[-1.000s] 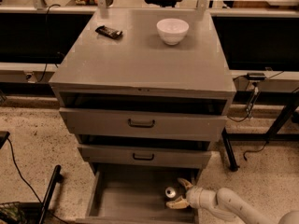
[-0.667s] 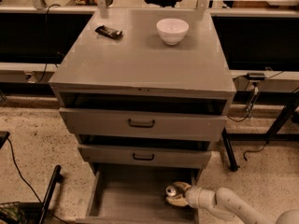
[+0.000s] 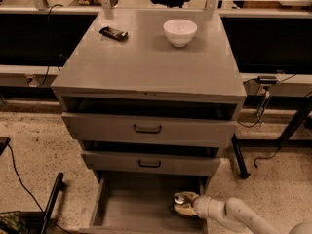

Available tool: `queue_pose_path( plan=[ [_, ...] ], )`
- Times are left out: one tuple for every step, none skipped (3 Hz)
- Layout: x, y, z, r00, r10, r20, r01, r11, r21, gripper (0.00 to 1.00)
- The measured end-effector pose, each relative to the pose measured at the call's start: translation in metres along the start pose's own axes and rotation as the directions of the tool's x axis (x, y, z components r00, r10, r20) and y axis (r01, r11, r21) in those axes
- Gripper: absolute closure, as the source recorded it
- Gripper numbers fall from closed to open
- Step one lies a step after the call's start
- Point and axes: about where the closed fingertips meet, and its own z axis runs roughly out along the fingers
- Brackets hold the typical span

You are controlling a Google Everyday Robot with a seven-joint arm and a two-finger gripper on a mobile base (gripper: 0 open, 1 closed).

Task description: Pick redbull can from bottom drawer and place on counter

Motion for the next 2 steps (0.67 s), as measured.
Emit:
queue_pose_path(
  plan=[
    [-0.031, 0.005, -0.012, 0.993, -0.056, 0.107, 0.058, 0.9982, -0.013, 0.92],
    [-0.091, 0.015, -0.055, 0.972, -0.157, 0.172, 0.161, 0.9869, -0.009, 1.0]
  ],
)
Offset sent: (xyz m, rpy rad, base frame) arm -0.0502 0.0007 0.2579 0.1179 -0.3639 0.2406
